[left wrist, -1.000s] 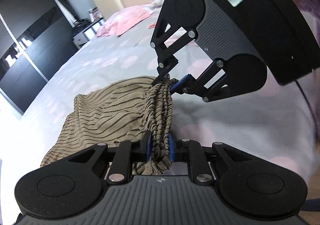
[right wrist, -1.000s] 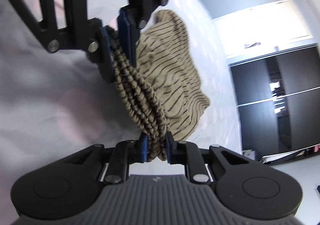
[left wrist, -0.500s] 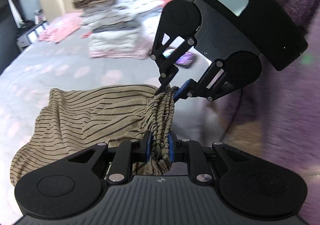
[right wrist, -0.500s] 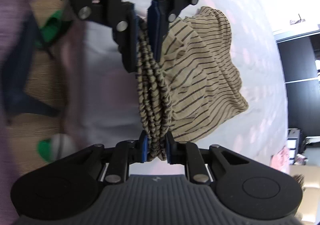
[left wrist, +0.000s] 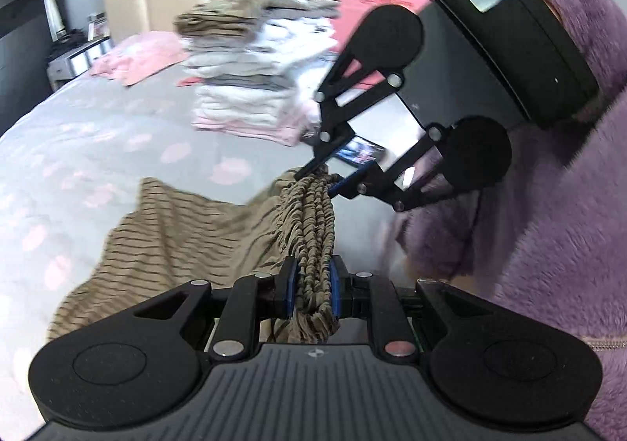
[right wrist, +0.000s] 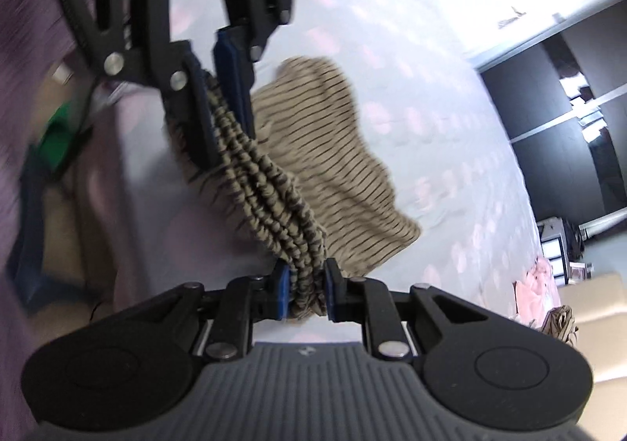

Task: Fold clothes
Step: 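Lower the gathered striped bundle onto the bed and open both tools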

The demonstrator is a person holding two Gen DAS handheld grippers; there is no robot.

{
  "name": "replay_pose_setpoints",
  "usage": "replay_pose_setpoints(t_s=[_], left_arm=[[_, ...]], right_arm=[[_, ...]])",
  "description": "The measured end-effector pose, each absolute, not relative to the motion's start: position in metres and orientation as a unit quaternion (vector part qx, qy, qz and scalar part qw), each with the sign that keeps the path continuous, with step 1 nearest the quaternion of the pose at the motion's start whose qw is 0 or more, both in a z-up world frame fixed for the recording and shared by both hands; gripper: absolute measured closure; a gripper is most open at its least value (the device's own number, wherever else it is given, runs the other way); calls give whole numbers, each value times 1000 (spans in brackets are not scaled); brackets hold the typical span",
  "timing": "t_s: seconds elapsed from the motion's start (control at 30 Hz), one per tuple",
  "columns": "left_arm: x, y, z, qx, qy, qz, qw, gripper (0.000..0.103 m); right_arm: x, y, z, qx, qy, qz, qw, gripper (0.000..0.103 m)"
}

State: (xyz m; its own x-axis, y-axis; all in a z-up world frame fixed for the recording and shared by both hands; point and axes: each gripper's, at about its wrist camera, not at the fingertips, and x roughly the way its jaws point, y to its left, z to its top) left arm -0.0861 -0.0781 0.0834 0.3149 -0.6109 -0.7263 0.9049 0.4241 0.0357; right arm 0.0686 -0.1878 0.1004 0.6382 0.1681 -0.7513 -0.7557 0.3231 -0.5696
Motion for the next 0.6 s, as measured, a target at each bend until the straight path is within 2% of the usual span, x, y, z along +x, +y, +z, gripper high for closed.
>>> replay_pose_setpoints(t_s=[0.3,0.4,0.47,0.6], left_arm=[[0,-61,97,227,348,-441,796,88],[43,-54,84,209,373,-420,800,88],[70,-45,73,183,393,-413,801,88],[112,-27,45,143,417,-387,810,87]], right_arm=[[192,-166,111,-445,292,332,779,83],[236,-150,110,-424,313,342,778,83],[223,-130,93,-421,330,348,770,83],[281,-108,65,-401,366,354,762,83]])
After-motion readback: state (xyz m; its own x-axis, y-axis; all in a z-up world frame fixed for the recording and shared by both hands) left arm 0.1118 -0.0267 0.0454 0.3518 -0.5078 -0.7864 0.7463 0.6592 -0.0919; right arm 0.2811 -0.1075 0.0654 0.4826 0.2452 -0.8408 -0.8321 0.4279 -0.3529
